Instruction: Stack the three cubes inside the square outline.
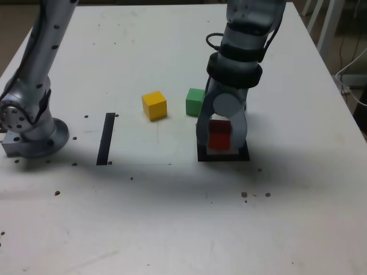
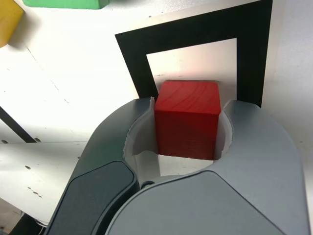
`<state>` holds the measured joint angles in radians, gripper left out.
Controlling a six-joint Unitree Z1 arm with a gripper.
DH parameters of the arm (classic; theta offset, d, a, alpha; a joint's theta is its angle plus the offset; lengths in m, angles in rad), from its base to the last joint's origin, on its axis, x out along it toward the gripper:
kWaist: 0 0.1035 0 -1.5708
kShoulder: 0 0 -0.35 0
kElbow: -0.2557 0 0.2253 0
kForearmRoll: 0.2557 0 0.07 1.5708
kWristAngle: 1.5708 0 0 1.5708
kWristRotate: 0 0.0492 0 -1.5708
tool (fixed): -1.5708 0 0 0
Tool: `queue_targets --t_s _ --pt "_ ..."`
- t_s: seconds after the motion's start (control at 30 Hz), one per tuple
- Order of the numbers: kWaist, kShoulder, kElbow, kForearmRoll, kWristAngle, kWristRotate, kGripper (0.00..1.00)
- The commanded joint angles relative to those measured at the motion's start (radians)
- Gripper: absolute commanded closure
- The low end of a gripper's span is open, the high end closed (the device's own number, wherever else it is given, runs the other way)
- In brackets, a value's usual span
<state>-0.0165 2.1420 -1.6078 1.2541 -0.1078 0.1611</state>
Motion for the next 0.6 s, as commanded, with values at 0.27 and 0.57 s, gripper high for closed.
queue_targets --t_s 0.27,0.57 --pt "0.001 0.016 0.023 -0.033 -0.004 0.015 0.02" --pt "0.002 -0.015 0.035 -0.038 0.004 0.012 0.01"
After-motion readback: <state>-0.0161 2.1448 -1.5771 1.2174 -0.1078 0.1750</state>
